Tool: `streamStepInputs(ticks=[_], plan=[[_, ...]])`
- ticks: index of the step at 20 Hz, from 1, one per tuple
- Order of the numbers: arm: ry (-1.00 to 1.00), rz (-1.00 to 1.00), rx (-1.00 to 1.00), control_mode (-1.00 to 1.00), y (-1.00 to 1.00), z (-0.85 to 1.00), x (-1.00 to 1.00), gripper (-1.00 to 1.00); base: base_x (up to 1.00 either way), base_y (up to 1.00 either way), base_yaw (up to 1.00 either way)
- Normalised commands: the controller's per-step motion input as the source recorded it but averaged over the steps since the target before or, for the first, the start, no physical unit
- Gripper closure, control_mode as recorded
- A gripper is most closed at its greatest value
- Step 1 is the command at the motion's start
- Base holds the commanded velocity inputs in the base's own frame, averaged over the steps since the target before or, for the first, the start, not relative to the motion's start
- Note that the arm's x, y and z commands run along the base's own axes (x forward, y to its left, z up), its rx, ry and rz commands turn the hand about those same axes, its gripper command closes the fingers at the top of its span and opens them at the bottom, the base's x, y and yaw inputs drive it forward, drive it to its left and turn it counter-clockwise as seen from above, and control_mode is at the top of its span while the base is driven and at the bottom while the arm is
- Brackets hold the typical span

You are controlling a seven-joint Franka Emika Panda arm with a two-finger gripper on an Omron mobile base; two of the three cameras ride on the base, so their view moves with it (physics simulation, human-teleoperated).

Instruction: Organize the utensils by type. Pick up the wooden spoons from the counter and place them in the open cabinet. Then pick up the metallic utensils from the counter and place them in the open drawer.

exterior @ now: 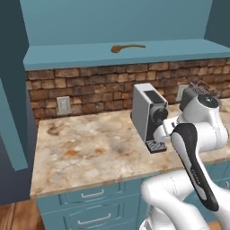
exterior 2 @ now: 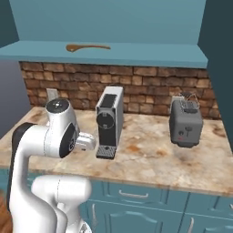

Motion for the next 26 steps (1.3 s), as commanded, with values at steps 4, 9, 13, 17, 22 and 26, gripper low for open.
streamStepInputs(ticks=[4,9,13,17,22,26], plan=[[0.00,0.00,0.00,1.00,0.00,0.00,0.00,-1.00,-0.61,-0.06,0.19],[0.00,0.00,0.00,1.00,0.00,0.00,0.00,-1.00,-0.40,0.00,0.52],[0.00,0.00,0.00,1.00,0.00,0.00,0.00,-1.00,-0.19,0.00,0.68],[0.00,0.00,0.00,1.00,0.00,0.00,0.00,-1.00,-0.08,0.00,0.73],[0.00,0.00,0.00,1.00,0.00,0.00,0.00,-1.00,-0.02,0.00,0.73],[0.00,0.00,0.00,1.00,0.00,0.00,0.00,-1.00,0.00,0.00,0.72]])
